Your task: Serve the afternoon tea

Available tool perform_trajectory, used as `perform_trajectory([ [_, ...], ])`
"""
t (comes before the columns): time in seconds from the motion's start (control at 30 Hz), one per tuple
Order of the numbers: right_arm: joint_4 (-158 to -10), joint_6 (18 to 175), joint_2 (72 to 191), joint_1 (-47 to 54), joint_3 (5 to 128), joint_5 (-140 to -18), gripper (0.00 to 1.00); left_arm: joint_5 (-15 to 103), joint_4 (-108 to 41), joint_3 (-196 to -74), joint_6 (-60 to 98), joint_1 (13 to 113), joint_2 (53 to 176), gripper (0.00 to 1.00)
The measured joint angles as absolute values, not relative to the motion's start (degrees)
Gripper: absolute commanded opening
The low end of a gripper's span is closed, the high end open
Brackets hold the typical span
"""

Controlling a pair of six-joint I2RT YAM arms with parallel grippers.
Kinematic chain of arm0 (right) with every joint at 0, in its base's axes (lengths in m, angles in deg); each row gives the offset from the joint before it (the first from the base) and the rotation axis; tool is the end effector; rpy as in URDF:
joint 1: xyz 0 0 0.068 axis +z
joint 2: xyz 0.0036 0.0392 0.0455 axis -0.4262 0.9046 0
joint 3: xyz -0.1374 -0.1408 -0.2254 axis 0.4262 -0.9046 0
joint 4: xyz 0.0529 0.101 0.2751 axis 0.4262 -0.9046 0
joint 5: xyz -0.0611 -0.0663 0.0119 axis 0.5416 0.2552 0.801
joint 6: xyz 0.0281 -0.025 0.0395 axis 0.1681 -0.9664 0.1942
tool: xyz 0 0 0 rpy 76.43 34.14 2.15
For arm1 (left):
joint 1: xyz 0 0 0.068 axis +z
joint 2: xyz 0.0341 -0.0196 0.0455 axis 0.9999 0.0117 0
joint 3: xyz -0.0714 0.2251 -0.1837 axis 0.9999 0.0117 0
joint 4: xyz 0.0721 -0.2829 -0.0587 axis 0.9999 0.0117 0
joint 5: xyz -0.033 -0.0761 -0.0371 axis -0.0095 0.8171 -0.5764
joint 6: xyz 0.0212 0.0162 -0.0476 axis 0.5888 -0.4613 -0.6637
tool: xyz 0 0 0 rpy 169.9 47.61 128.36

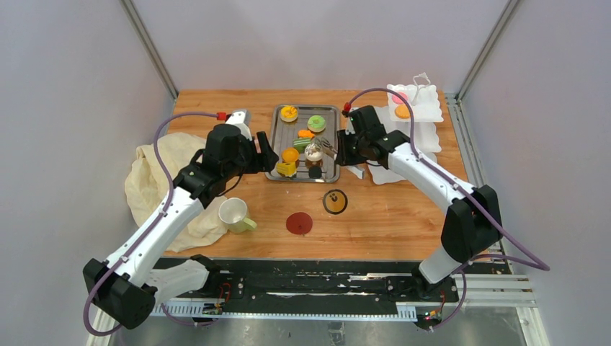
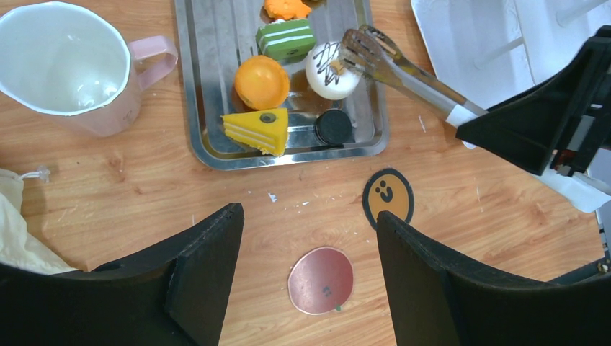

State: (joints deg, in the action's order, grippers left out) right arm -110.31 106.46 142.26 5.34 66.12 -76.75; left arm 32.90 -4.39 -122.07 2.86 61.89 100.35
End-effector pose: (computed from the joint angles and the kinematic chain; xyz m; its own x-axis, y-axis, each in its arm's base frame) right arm 0.3401 0.2050 0.3066 -0.7289 -0.0960 -0.6779 -0.3731 0.8859 0.2758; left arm 0.2335 -0.1192 0.3662 -0.5734 -0.2243 -0.7880 0.1766 0.9053 -0.3862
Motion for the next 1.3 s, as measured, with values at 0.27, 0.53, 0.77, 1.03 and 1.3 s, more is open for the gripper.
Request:
perform_trajectory([
  [0.27,-110.4,106.5,138.0,4.7,65.2,-75.9,0.06,33.1,-4.5,-122.1,2.9,61.9,100.9,0.72],
  [0.53,-112.8,106.0,128.2,4.6,65.3,-75.8,0.03,33.1,-4.5,-122.1,2.8,61.9,100.9,0.73],
  [0.77,-120.0,104.0,118.9,4.6,69.7,-74.8,0.01,33.3,-4.5,-122.1,2.8,61.9,100.9,0.72],
  [1.03,-129.8,102.1,110.7,4.6,76.0,-68.9,0.01,34.0,-4.5,-122.1,2.7,61.9,100.8,0.72],
  [1.3,-137.2,101.7,105.8,4.6,80.0,-59.7,0.01,34.2,-4.5,-122.1,2.6,61.9,99.4,0.73],
])
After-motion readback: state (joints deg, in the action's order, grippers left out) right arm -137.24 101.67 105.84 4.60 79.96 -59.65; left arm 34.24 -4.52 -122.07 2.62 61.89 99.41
